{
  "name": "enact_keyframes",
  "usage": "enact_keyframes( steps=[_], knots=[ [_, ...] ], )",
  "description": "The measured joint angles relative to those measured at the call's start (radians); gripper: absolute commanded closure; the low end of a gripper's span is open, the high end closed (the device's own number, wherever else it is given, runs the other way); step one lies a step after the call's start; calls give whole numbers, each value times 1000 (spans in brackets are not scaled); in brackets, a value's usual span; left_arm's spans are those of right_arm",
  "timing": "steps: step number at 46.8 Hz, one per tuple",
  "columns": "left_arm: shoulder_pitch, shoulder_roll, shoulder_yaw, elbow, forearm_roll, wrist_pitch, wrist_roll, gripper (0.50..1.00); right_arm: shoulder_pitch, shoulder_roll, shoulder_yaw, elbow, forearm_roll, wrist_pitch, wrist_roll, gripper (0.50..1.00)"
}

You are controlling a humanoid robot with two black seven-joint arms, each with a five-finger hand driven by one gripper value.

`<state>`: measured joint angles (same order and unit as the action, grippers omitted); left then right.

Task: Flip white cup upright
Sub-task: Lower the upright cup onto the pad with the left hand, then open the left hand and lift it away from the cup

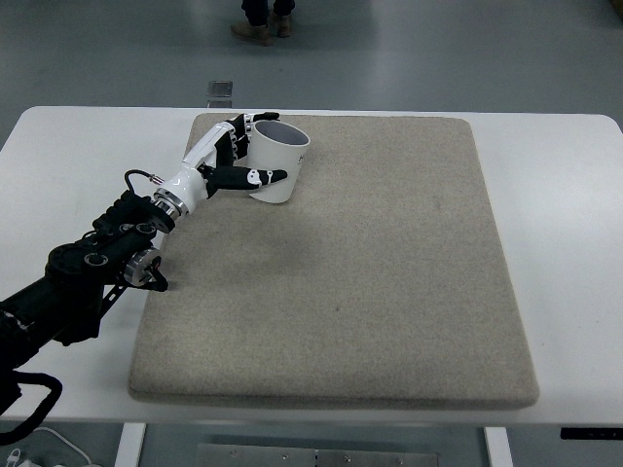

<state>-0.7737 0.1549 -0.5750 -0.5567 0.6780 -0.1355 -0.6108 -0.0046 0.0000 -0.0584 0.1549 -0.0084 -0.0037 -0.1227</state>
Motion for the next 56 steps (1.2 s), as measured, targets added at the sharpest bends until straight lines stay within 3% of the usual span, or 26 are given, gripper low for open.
enact_keyframes(
  steps=[5,12,56],
  knots=[
    [2,0,0,0,-1,1,0,557,0,0,-1,0,0,0,0,570],
    [2,0,-2,-4,-3,1,0,506,0,0,-2,0,1,1,0,570],
    [-12,9,-22,-72,-15,-6,0,501,0,0,-1,0,-1,1,0,570]
  ],
)
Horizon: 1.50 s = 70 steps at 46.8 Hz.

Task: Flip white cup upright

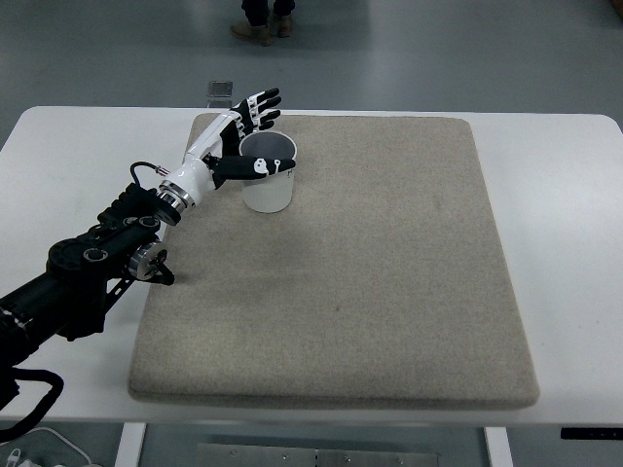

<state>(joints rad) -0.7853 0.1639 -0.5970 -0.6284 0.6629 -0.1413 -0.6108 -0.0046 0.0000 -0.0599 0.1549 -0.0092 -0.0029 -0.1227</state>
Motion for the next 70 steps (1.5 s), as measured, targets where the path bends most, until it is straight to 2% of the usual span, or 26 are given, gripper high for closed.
enact_keyframes(
  steps=[20,33,41,47,53,70],
  knots=[
    [-29,6,-58,-54,0,-1,0,501,0,0,-2,0,0,1,0,570],
    [-119,7,-60,-37,-84,19,0,501,0,0,0,0,0,2,0,570],
    [-160,4,-60,13,-118,27,0,501,0,0,0,0,0,2,0,570],
    [-208,-12,-47,132,-163,31,0,504,0,0,-1,0,0,2,0,570],
    [-231,-60,-47,206,-206,26,0,508,0,0,-1,0,-1,2,0,570],
    [-236,-62,-56,211,-447,14,0,504,-2,0,-2,2,-4,3,0,570]
  ],
)
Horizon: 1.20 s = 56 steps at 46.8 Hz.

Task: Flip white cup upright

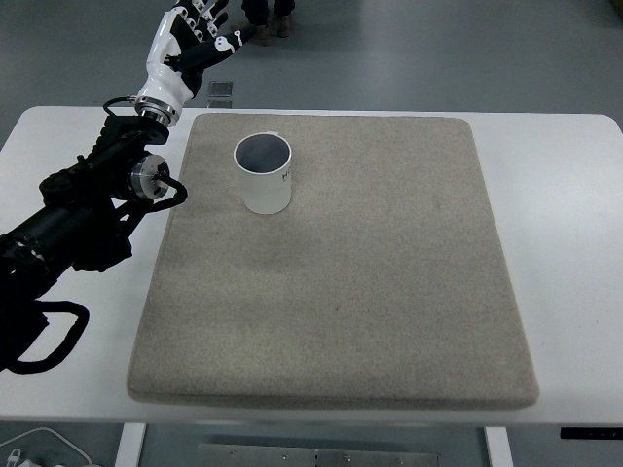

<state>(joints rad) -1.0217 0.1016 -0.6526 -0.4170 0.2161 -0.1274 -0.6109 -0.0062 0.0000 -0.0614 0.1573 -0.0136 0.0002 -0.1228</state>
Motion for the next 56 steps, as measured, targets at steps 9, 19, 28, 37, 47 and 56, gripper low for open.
enact_keyframes(
  steps=[9,19,28,37,47,56],
  knots=[
    [0,8,-5,5,-196,3,115,504,1,0,1,-1,2,0,0,570],
    [9,8,-8,9,-252,15,269,504,0,0,3,-1,5,0,0,570],
    [8,6,-31,16,-312,20,386,504,1,0,3,-1,6,0,0,570],
    [2,4,-38,88,-412,20,432,504,0,0,5,-1,6,0,0,570],
    [2,-2,-39,104,-528,16,433,501,0,0,5,-1,6,-1,0,570],
    [2,-12,-49,104,-576,6,431,501,1,0,5,-1,7,0,0,570]
  ],
)
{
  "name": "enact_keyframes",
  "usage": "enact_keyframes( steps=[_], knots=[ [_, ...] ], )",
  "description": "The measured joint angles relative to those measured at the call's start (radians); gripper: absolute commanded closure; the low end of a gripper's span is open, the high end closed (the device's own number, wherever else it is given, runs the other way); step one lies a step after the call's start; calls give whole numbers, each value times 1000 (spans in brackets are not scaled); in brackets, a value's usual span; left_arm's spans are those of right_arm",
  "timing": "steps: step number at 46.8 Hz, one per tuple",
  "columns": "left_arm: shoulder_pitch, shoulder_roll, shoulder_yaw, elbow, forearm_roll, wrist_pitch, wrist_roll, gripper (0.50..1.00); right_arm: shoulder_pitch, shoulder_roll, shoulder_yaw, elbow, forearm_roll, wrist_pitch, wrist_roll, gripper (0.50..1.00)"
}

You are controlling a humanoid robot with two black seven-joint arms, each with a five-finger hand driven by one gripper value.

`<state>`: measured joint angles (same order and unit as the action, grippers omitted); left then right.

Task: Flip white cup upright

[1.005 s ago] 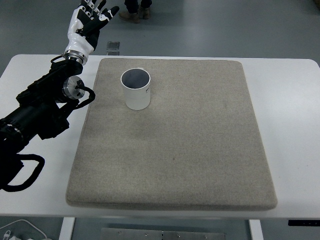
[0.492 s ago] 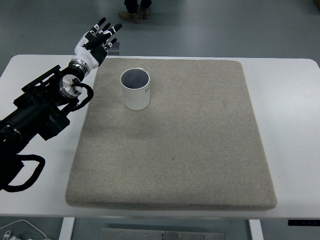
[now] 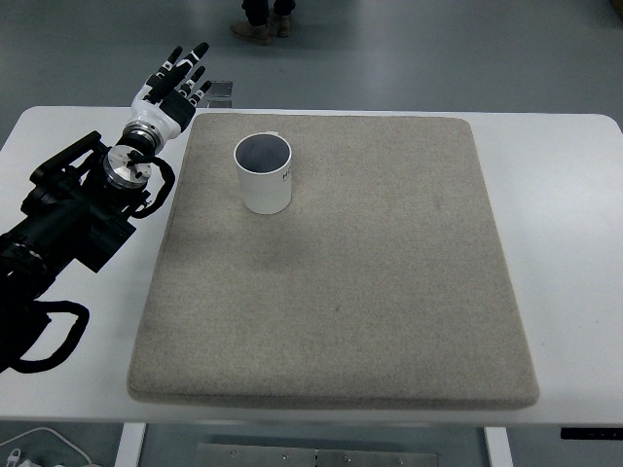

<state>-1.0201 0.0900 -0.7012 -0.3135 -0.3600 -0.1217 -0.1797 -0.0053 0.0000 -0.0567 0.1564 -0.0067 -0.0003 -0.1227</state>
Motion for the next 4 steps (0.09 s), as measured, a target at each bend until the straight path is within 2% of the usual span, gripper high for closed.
enact_keyframes(
  steps=[4],
  knots=[
    [1,-15,-4,0,-2,-1,0,501,0,0,0,0,0,0,0,570]
  ],
)
